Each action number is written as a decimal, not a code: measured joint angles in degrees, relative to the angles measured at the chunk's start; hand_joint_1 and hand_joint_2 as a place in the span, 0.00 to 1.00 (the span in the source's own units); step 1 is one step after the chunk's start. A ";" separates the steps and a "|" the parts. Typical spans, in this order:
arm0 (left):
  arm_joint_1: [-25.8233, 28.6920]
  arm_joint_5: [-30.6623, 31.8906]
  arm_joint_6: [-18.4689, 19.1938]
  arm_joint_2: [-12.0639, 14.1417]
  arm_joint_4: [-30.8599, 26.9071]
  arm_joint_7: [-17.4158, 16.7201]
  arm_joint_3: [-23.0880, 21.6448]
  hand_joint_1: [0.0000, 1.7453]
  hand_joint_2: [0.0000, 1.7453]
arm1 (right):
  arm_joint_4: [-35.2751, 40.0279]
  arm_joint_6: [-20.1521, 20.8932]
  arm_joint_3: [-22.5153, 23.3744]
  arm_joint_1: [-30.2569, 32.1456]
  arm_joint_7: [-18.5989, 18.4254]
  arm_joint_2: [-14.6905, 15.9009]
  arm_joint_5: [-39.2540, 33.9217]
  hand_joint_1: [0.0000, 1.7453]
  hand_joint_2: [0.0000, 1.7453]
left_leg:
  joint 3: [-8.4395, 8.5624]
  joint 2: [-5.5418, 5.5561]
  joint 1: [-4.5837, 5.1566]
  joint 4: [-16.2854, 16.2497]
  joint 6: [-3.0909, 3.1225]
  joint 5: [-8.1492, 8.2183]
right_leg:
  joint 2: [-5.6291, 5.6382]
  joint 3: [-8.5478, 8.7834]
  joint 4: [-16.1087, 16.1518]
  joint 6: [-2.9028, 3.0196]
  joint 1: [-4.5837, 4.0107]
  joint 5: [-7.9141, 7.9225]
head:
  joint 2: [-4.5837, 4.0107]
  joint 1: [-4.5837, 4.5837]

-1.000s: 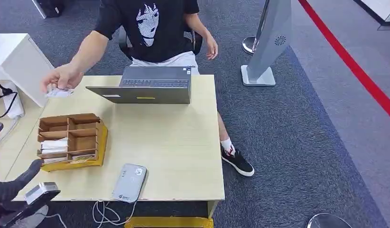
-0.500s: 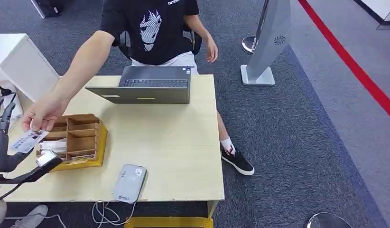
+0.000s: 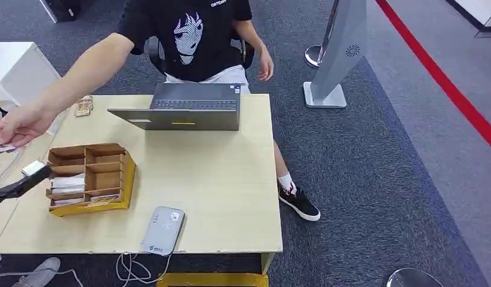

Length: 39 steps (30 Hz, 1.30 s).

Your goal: Pass the card to the sensor for recognition and then transmit it.

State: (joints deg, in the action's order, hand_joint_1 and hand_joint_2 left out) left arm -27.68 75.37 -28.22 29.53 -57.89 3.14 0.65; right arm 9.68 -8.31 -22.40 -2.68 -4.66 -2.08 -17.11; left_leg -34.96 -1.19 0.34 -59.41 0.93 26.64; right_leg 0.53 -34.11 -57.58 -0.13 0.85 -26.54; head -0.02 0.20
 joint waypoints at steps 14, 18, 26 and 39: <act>-3.85 2.29 -4.19 1.70 8.08 -3.54 -0.48 1.00 1.00 | -0.02 0.17 -1.18 -0.27 -0.50 0.07 0.22 0.00 1.00 | 0.00 -0.02 -0.01 0.00 -0.01 0.01 | 0.04 -0.01 0.00 0.01 0.00 0.00 | 0.00 0.00; -3.88 2.29 -4.22 1.83 8.50 -3.54 -0.48 1.00 1.00 | -0.04 0.17 -1.27 -0.29 -0.50 0.07 0.22 0.00 1.00 | 0.00 -0.02 -0.01 0.00 -0.03 -0.01 | 0.05 -0.01 0.00 0.01 0.00 0.00 | 0.00 0.00; -0.38 -3.20 -9.18 0.96 5.41 -0.58 0.05 1.00 1.00 | -0.04 -0.04 -1.29 -0.28 -0.52 0.07 -0.29 0.00 1.00 | 0.01 -0.06 0.03 0.00 -0.04 0.00 | 0.11 -0.01 0.00 0.01 0.02 0.00 | 0.00 -0.02; 35.26 -1.75 -11.78 -22.43 -40.23 11.11 -4.70 1.00 1.00 | -0.11 -2.23 0.07 0.70 0.33 -0.33 -4.35 0.00 1.00 | 0.04 -0.25 0.26 -0.02 0.36 0.44 | 0.29 0.07 0.19 -0.28 0.24 -0.18 | 0.00 0.00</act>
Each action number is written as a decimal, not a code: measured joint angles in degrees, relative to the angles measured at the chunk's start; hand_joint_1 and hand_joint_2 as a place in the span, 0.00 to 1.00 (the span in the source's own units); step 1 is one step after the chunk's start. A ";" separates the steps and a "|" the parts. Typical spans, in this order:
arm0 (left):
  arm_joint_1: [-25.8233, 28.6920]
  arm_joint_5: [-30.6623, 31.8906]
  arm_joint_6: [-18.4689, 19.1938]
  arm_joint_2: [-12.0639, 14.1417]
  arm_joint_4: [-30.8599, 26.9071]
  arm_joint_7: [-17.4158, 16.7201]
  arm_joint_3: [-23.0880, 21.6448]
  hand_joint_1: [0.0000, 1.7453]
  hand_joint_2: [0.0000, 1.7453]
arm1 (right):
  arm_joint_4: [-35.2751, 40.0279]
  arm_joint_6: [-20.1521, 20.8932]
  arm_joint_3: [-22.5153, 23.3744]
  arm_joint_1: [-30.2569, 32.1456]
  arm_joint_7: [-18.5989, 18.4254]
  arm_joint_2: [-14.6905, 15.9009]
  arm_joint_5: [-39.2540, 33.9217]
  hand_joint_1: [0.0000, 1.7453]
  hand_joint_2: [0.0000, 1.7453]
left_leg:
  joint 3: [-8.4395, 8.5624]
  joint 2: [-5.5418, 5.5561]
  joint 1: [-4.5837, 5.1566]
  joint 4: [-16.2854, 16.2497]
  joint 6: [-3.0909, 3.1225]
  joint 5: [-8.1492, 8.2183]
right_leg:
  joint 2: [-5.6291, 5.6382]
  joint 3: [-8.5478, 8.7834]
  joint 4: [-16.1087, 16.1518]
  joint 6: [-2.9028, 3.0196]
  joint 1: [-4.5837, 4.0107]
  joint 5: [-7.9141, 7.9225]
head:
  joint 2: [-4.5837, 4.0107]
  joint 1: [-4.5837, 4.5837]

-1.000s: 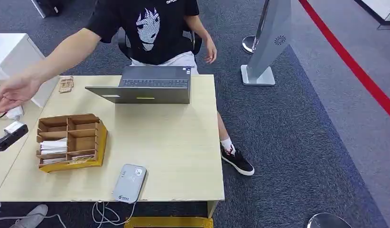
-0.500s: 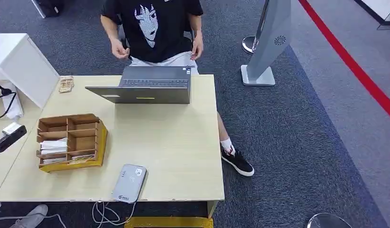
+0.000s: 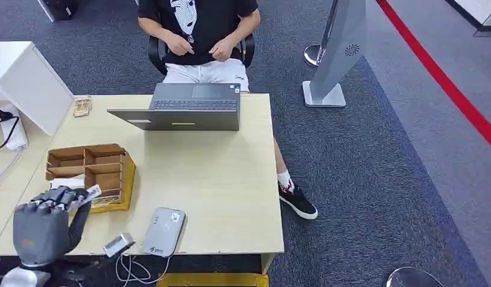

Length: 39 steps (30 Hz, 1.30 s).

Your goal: Pass the card to the sensor for recognition and then transmit it.

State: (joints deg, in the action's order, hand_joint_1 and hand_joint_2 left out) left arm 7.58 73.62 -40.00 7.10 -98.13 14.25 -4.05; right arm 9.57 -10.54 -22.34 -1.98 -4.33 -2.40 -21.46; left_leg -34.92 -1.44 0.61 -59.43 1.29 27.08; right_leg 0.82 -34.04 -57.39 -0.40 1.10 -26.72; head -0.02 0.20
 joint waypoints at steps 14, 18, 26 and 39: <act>5.37 -1.82 3.08 -3.19 -1.44 -7.93 -7.42 1.00 1.00 | -0.17 0.00 0.44 0.48 -0.33 -0.13 0.24 0.00 1.00 | 0.11 0.15 -0.15 0.02 -0.10 -0.07 | -0.17 0.16 -0.03 -0.09 -0.14 -0.09 | 0.00 0.00; 3.07 -3.95 4.96 -3.21 6.84 -9.62 -8.76 1.00 1.00 | -0.17 0.13 0.41 0.44 -0.48 -0.13 0.57 0.00 1.00 | 0.14 0.15 -0.14 0.02 -0.10 -0.07 | -0.18 0.21 -0.03 -0.09 -0.14 -0.07 | 0.00 0.00; -0.32 -8.51 6.23 -3.19 21.20 -8.30 -8.93 1.00 1.00 | -0.17 0.55 0.09 0.40 -0.48 -0.13 1.42 0.00 1.00 | 0.14 0.15 -0.14 0.01 -0.10 -0.07 | -0.16 0.21 -0.03 -0.09 -0.13 -0.07 | 0.00 0.00; -2.08 -7.57 6.14 -3.64 28.79 -7.61 -8.93 1.00 1.00 | -0.20 0.68 -0.11 0.40 -0.50 -0.13 1.59 0.00 1.00 | 0.14 0.15 -0.14 0.01 -0.10 -0.07 | -0.17 0.22 -0.03 -0.09 -0.14 -0.08 | 0.00 0.00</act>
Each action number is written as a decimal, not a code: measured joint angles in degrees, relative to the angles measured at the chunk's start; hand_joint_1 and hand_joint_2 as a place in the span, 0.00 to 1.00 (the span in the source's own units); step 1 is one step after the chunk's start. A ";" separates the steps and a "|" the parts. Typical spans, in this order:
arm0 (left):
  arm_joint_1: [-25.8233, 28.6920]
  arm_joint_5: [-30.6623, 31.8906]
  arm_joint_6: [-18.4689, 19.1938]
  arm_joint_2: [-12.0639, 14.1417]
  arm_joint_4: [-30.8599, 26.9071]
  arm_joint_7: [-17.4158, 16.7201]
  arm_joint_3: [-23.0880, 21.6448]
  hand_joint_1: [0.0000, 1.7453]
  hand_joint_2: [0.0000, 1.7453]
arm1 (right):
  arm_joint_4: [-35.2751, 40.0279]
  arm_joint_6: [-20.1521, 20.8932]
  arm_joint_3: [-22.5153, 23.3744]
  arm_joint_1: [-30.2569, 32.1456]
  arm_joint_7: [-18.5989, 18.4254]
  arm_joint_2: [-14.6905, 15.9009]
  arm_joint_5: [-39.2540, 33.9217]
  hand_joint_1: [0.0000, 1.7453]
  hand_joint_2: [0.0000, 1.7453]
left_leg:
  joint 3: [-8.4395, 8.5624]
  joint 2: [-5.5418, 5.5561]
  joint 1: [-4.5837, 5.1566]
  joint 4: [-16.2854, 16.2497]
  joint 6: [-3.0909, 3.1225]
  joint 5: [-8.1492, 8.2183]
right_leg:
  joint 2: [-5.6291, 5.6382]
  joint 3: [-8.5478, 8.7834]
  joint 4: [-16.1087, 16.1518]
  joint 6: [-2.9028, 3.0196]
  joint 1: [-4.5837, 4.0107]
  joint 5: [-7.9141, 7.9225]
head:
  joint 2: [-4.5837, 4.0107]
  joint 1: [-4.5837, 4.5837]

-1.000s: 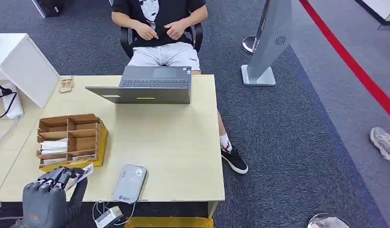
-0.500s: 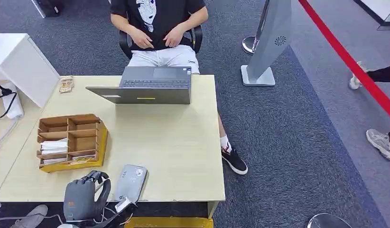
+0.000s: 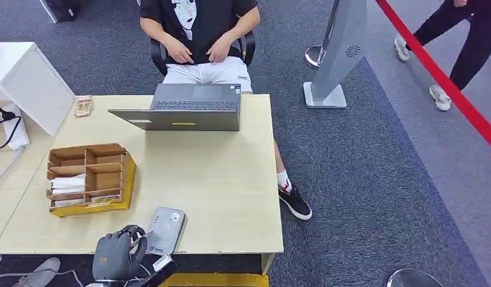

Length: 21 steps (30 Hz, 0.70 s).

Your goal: Pass the card to the sensor for recognition and then transmit it.

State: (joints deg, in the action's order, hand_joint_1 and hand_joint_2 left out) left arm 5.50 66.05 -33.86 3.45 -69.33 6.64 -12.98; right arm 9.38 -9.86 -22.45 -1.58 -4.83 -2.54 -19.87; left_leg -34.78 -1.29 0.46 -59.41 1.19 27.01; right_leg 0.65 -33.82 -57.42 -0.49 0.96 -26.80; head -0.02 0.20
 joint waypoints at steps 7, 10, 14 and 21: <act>-0.54 0.07 -0.04 -0.13 0.81 0.00 0.00 1.00 1.00 | -0.07 0.02 0.00 -0.01 0.00 0.00 0.00 0.00 1.00 | 0.02 0.00 0.00 0.00 0.00 0.00 | 0.00 0.03 0.00 0.00 0.00 0.00 | 0.00 0.00; -0.71 0.11 -0.04 -0.17 1.12 0.02 0.00 1.00 1.00 | -0.09 0.04 0.00 -0.01 0.00 0.00 0.00 0.00 1.00 | 0.03 0.00 0.00 0.00 0.00 0.00 | 0.00 0.03 0.00 0.00 0.00 0.00 | 0.00 0.00; -0.78 0.17 -0.09 -0.33 1.38 0.02 0.00 1.00 1.00 | -0.11 0.04 0.00 -0.01 0.00 0.00 0.00 0.00 1.00 | 0.03 0.00 0.00 0.00 0.00 0.00 | 0.00 0.04 0.00 0.00 0.00 0.00 | 0.00 0.00; -0.46 2.10 -2.38 -0.31 -0.61 -0.20 0.00 1.00 1.00 | -0.20 0.04 -0.02 -0.01 0.02 0.00 -0.17 0.00 1.00 | 0.03 0.01 0.00 0.00 0.00 0.00 | 0.00 0.04 0.00 0.00 0.00 0.00 | 0.00 0.00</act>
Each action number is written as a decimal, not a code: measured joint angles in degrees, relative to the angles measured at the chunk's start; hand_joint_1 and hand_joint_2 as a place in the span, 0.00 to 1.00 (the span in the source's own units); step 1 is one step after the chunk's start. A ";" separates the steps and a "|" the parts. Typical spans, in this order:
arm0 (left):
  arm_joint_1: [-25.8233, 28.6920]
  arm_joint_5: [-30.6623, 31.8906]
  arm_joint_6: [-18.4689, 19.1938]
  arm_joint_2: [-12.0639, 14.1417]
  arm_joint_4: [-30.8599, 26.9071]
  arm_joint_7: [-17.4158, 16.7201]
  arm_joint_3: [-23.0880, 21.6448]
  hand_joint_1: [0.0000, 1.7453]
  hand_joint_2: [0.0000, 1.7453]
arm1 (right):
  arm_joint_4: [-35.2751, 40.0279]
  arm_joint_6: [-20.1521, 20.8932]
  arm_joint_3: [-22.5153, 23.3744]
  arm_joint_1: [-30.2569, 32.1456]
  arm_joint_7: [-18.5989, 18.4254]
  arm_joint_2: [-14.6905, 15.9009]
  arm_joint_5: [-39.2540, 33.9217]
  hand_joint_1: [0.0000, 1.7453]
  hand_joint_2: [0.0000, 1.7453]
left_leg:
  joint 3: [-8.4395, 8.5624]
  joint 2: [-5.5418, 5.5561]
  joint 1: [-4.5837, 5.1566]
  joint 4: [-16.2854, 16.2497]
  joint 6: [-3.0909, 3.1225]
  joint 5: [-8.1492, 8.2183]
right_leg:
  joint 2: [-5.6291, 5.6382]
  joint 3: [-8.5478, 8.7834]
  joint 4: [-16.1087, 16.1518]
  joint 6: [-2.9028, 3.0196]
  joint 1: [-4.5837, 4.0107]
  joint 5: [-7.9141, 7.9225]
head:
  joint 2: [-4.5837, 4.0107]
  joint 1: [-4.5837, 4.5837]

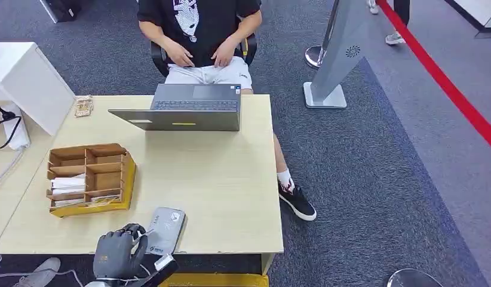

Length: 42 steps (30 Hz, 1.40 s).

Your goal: Pass the card to the sensor for recognition and then transmit it.

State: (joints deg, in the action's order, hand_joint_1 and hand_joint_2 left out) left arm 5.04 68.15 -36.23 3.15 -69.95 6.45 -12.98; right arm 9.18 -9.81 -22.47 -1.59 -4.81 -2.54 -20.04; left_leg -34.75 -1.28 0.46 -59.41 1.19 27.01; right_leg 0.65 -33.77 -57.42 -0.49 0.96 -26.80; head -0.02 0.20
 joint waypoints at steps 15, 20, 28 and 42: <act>-7.35 4.17 -0.31 8.48 -12.74 1.38 5.38 1.00 1.00 | -0.11 1.03 -1.62 -0.33 0.24 0.37 1.33 0.00 1.00 | 0.05 0.08 -0.11 0.01 -0.13 -0.09 | -0.08 0.04 -0.07 0.15 -0.09 0.09 | 0.00 -0.02; -9.57 4.55 -0.24 10.38 -12.72 1.20 6.82 1.00 1.00 | -0.11 1.18 -2.08 -0.41 0.26 0.46 1.73 0.00 1.00 | 0.06 0.09 -0.09 0.00 -0.12 -0.09 | -0.06 0.05 -0.06 0.15 -0.08 0.09 | 0.00 -0.04; -14.35 3.56 1.08 13.70 -11.87 0.57 9.44 1.00 1.00 | -0.13 1.27 -2.82 -0.54 0.20 0.50 1.88 0.00 1.00 | 0.05 0.08 -0.11 0.00 -0.13 -0.09 | -0.06 0.04 -0.07 0.16 -0.10 0.09 | 0.00 -0.04; -22.65 -4.96 4.32 18.69 0.26 3.61 14.69 1.00 1.00 | -0.20 1.68 -3.41 -0.78 0.15 0.55 2.23 0.00 1.00 | 0.03 0.08 -0.19 0.00 -0.22 -0.15 | -0.06 0.02 -0.06 0.23 -0.19 0.12 | 0.00 -0.04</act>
State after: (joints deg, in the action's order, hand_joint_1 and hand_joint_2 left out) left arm -17.61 63.19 -31.91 21.84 -69.68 10.05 1.70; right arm 8.98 -8.13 -25.88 -2.38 -4.66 -1.99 -17.81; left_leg -34.72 -1.20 0.27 -59.41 0.96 26.86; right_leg 0.59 -33.75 -57.48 -0.26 0.77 -26.68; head -0.02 0.15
